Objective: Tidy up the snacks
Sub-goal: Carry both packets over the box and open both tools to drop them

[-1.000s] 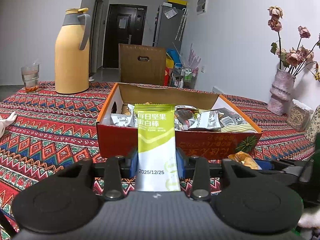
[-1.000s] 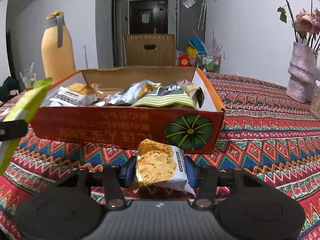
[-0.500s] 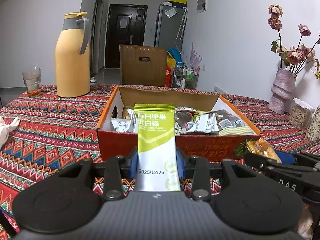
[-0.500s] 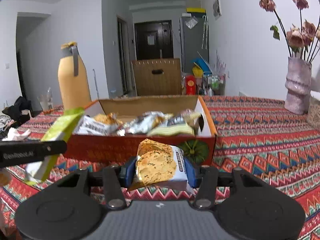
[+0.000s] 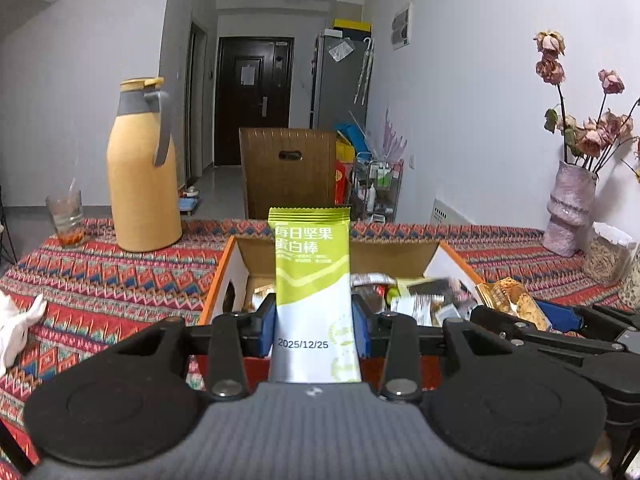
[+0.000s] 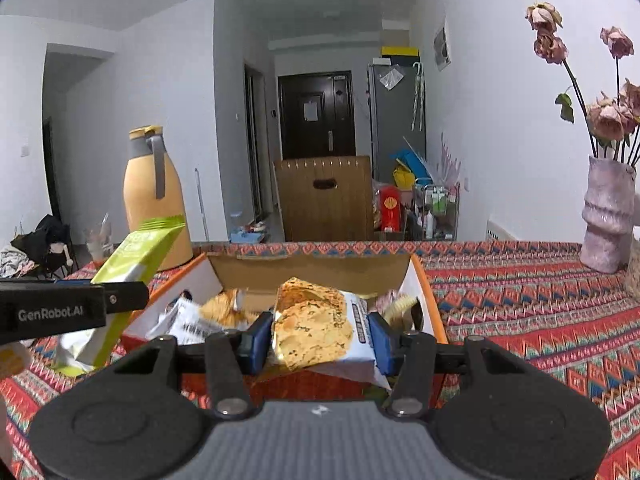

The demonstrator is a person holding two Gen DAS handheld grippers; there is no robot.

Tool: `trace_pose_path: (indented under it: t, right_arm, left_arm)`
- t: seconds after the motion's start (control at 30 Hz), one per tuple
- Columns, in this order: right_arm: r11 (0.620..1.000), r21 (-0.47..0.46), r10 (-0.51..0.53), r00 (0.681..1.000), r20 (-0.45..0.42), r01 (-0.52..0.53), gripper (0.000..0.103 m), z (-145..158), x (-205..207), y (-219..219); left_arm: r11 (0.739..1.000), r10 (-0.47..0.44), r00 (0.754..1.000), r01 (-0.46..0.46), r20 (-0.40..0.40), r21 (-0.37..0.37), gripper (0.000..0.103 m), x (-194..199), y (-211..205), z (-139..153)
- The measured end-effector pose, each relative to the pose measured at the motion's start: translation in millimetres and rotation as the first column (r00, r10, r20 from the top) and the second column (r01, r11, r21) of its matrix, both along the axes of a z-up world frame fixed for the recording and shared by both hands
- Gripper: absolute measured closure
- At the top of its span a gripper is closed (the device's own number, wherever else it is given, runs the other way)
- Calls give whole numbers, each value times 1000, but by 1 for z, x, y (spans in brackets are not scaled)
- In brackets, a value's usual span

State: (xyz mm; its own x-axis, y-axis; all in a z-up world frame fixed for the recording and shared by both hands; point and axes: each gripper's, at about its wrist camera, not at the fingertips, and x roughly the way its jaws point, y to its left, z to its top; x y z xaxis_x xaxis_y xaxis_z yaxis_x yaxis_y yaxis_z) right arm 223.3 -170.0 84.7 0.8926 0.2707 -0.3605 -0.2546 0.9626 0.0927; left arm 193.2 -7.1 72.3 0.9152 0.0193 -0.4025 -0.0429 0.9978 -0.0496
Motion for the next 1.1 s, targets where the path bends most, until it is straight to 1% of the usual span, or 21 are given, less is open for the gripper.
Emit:
trace_pose_path:
  t: [0.23,0.43,0.53,0.63,0.73,0.97,1.03,1.07,1.1]
  right_arm:
    - [1000,-3,-12,1000,24,12,53,9,36,5]
    - [1000,-3,-28,999,33,28,53,8,71,11]
    - [999,6,-44,998,33,44,53,3,85,11]
    - [999,11,-49,998,46,48,53,-10,94,9]
    - [999,19,-48,998,27,48,53,-24,101,7]
    - [999,0,-43,999,4,43,52,-36,106,10]
    - [999,-3,-46,999,-5,46,47,-39,106,11]
    - [999,-1,-46,999,-7,46,46,-40,107,11]
    - [999,1,-48,999,-9,48,46,-40,107,10]
  left_arm:
    - [1000,13,1000,-12,9,-11,65,35,-1,11]
    - [999,21,1000,-21,12,-26,65,71,0,12]
    - [999,27,1000,-27,2,-29,65,88,0,5]
    - [998,22,1000,-22,-8,-58,65,98,3,-6]
    - [999,23,1000,-24,-19,-48,65,103,3,-18]
    - [998,28,998,-31,-50,-61,64,110,11,-31]
    - [997,23,998,-27,-57,-69,62,110,13,-33]
    - [997,25,998,-29,-57,-72,60,111,15,-34]
    - [997,24,998,-28,-55,-77,51,110,16,-34]
